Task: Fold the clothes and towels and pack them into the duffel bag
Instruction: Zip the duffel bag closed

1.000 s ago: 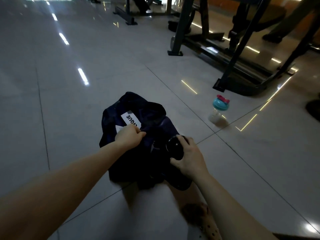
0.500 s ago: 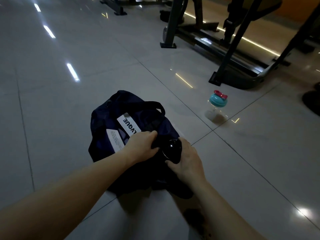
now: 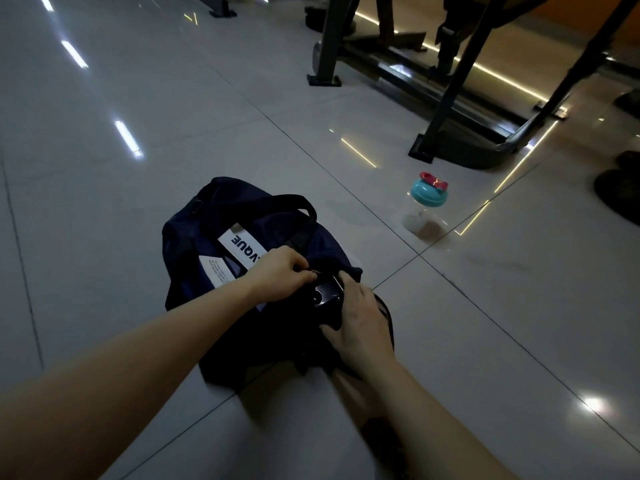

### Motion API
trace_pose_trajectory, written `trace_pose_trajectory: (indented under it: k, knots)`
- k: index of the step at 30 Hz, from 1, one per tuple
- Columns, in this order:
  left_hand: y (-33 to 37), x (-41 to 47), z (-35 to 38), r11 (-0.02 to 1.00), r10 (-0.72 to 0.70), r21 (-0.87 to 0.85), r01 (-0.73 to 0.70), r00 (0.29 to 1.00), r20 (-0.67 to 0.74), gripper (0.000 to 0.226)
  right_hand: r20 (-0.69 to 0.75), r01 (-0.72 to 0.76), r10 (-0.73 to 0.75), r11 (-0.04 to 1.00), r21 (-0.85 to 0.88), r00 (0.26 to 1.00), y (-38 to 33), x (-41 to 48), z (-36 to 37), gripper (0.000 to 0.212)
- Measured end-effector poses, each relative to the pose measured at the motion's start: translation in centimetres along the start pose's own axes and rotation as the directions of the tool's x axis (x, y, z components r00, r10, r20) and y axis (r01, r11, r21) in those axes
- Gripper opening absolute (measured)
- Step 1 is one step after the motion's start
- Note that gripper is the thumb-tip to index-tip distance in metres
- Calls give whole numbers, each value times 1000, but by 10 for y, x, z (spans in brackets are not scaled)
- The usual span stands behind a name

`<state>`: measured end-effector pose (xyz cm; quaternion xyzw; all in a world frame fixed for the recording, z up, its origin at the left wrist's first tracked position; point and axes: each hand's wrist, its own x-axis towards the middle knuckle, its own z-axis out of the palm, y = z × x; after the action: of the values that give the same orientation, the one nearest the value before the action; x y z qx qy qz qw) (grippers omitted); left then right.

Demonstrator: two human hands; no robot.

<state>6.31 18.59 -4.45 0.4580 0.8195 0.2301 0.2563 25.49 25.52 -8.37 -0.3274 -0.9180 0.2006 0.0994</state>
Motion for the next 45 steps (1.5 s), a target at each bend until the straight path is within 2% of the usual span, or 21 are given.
trace_pose_trajectory:
  k: [2,7,11,15,17,20,22,23,25,27,28,30,32,33,34,36,38,41,45]
  knots:
    - [0,-6,-2,1000,5,4,-5,1000,-9,26,12,32,-32,999,-30,999,-4,-1,5,93]
    - [-3,-16,-2,997,-57,-51,54,996,-62,31,-64,-59,48,981,-187,997,-20,-4,7,91]
    - [4,-21,0,999,-11,-32,9,997,-74,30,-3,-152,152,986,-68,988,-26,-1,7,89]
    - [6,-26,1,991,85,-91,-93,992,-89,30,51,-38,44,994,-103,998,-29,17,5,74]
    - [2,-25,1,987,76,-134,-91,990,-115,31,110,15,0,990,-140,994,-32,29,2,74]
    - [-4,-26,4,998,-8,-65,1,993,-117,29,278,51,-46,999,-11,960,-32,39,-9,72]
    - [-1,-27,11,997,-67,24,71,987,-146,34,326,-28,-28,986,166,945,-25,41,-19,62]
    - [3,-27,15,992,-80,80,96,981,-178,40,288,-85,12,966,243,958,-20,41,-24,55]
    - [10,-26,25,967,-75,219,128,969,-234,52,70,-181,167,922,342,983,-9,39,-28,44]
    - [12,-22,33,933,-58,330,145,964,-259,59,-157,-283,344,906,315,926,5,36,-31,36]
    - [11,-20,34,920,-51,361,151,961,-272,62,-172,-359,412,893,271,895,13,35,-31,40]
    - [8,-14,34,882,69,463,86,949,-309,75,29,-528,531,833,163,847,30,33,-24,53]
    - [7,-6,32,770,301,633,-79,920,-252,94,247,-619,578,772,144,778,42,30,-15,41]
    - [6,-3,30,689,380,704,-171,913,-150,99,281,-628,572,756,182,771,46,28,-9,29]
    - [4,0,28,610,405,753,-247,914,-29,101,279,-620,560,753,220,780,48,26,-5,20]
    - [1,5,28,528,313,794,-300,938,147,101,269,-610,549,740,285,791,51,24,0,26]
    - [-3,9,28,510,263,809,-293,948,178,97,272,-619,556,708,339,785,52,25,-4,28]
    - [-4,13,22,485,293,816,-314,938,187,89,301,-647,573,658,385,762,56,25,-15,26]
    - [-1,16,0,526,283,797,-296,945,164,94,405,-688,557,610,394,725,56,20,-29,21]
